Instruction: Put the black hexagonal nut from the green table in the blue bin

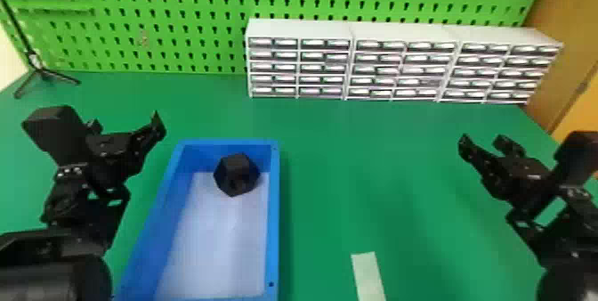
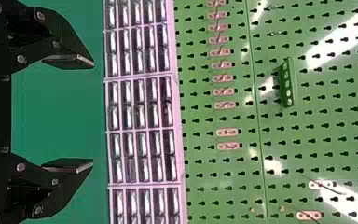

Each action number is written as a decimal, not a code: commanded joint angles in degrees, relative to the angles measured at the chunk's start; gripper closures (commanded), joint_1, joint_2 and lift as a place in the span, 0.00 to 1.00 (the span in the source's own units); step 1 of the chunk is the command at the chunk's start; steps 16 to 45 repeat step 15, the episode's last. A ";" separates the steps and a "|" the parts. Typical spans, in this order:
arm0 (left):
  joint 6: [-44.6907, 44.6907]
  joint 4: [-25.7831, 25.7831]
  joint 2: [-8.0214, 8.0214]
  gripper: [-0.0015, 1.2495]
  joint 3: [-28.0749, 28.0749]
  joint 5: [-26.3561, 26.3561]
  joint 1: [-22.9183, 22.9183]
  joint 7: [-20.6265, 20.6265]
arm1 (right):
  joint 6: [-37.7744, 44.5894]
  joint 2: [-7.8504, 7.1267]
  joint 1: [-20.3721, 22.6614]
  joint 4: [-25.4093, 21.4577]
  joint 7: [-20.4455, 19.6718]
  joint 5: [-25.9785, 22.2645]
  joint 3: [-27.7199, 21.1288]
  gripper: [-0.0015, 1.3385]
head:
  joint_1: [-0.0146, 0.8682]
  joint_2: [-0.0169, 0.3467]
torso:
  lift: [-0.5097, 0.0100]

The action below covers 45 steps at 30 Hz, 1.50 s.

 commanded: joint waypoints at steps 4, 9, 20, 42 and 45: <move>0.00 0.00 -0.04 0.10 0.00 0.00 -0.06 0.00 | 0.00 -0.01 0.00 0.00 0.00 0.00 0.00 0.38 | 0.80 0.07 | 0.79; 0.00 0.00 0.05 0.10 0.00 0.00 -0.06 0.00 | 0.00 -0.01 0.00 0.00 0.00 0.00 0.00 0.38 | 0.80 0.07 | 0.79; 0.00 0.00 -0.04 0.10 -0.09 0.00 -0.06 0.00 | 0.00 -0.01 0.00 0.00 0.00 0.00 -0.09 0.38 | 0.80 0.07 | 0.79; 0.00 0.00 -0.04 0.10 -0.09 0.00 -0.06 0.00 | 0.00 -0.01 0.00 0.00 0.00 0.00 -0.09 0.38 | 0.80 0.07 | 0.79; 0.00 0.00 -0.04 0.10 -0.09 0.00 -0.06 0.00 | 0.00 -0.01 0.00 0.00 0.00 0.00 -0.09 0.38 | 0.80 0.07 | 0.79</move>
